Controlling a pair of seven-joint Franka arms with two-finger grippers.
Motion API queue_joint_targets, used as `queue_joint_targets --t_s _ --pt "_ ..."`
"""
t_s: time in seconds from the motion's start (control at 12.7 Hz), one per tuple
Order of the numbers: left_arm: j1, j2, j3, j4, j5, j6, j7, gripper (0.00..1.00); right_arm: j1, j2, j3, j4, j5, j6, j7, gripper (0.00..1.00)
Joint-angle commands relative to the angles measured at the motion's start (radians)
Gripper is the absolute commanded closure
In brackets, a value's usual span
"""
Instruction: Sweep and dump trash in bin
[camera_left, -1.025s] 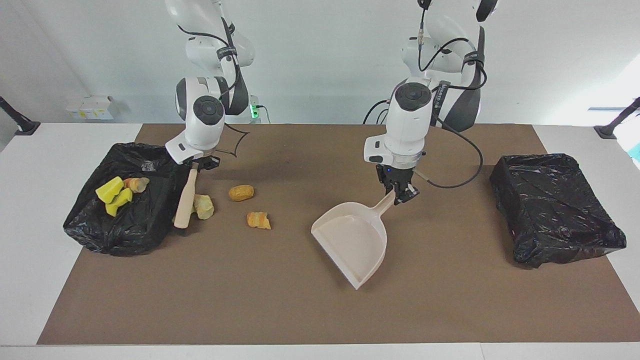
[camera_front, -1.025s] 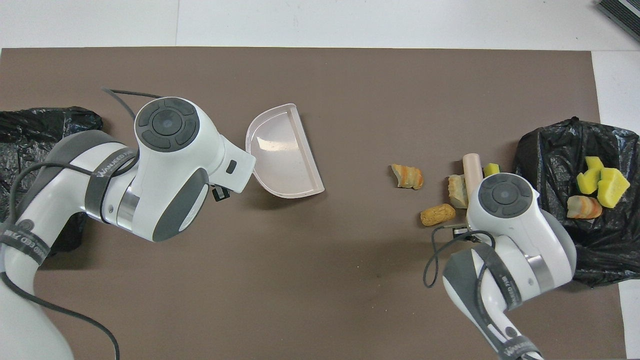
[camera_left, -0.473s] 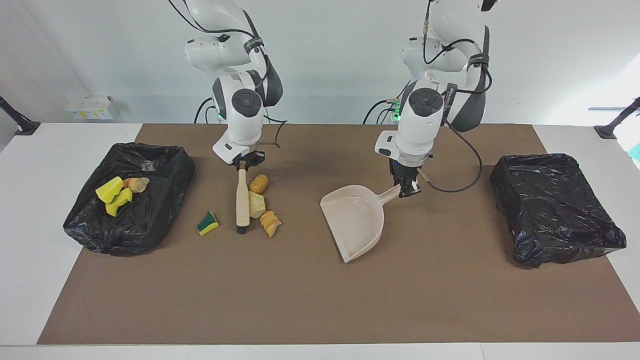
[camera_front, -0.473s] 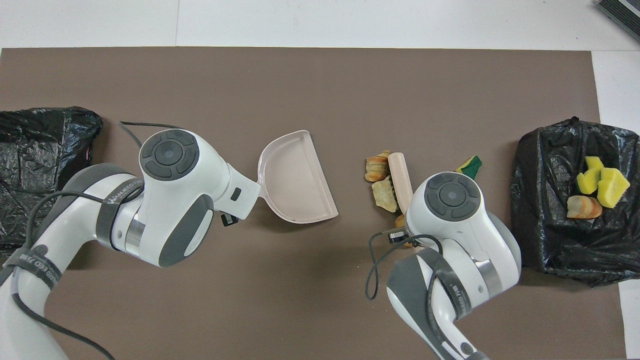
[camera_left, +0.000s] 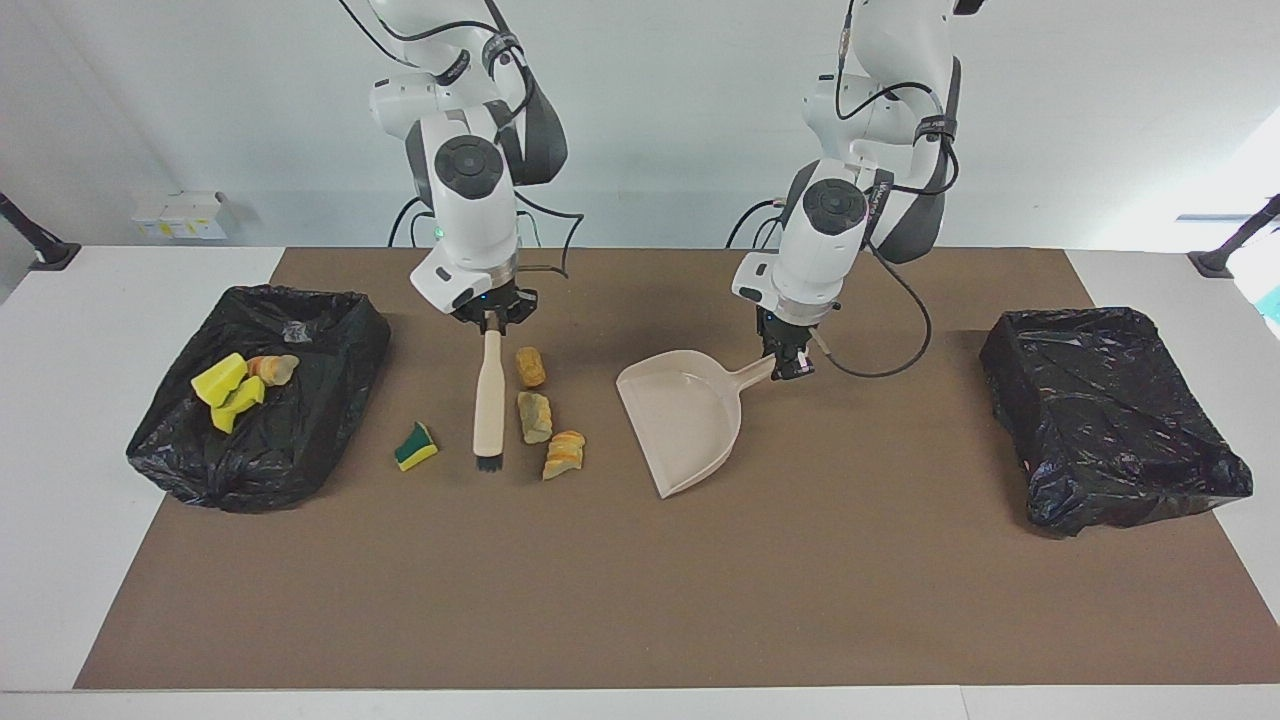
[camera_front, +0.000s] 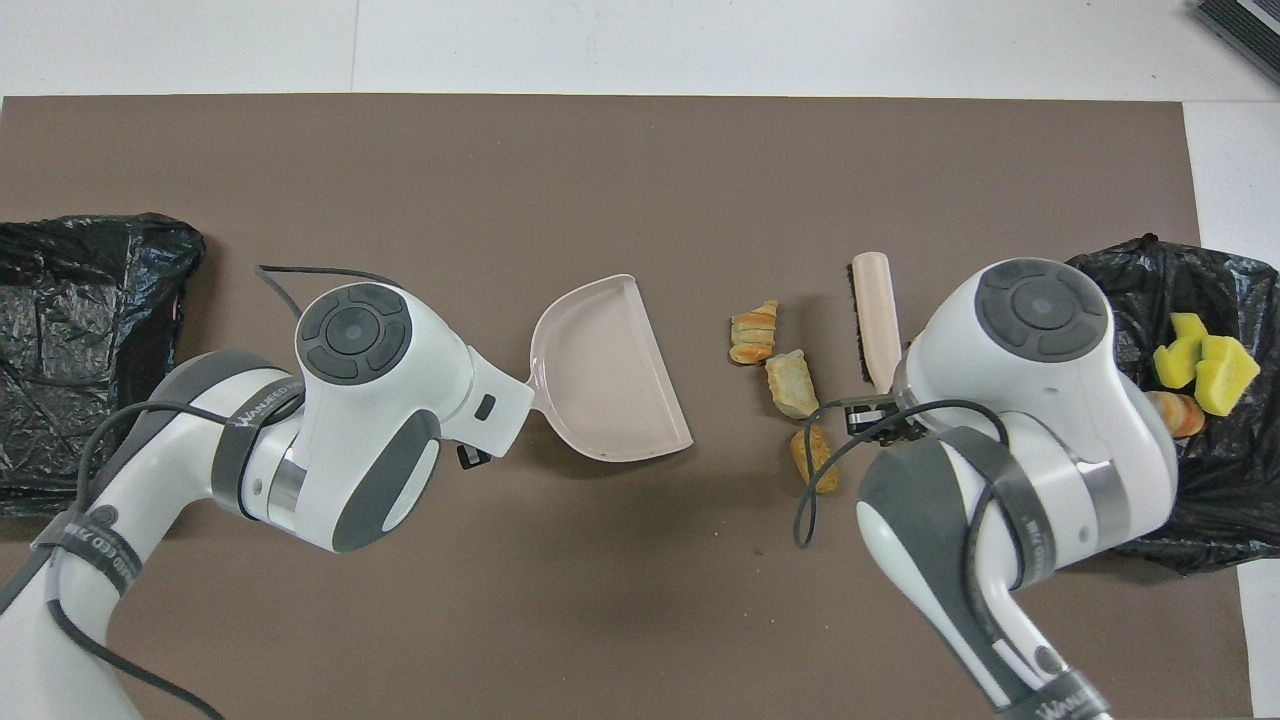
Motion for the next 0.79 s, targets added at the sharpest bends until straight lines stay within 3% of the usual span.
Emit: queue_joint_targets --t_s 0.0,0.32,0.71 --pt "-0.013 -0.041 0.009 -0.068 -0.014 0.054 0.009 1.00 -0.130 -0.026 0.006 -0.058 -0.081 0.027 -0.084 1.00" --pt "-0.035 -0.030 0.012 -0.093 -0.016 0.105 -0.031 1.00 -0.276 -0.011 0.009 -0.190 -0.100 0.234 -0.172 1.00" --pt "-0.035 -0.038 0.012 -0.113 -0.014 0.122 -0.032 1.00 -0.189 0.033 0.013 -0.189 -0.088 0.251 -0.163 1.00"
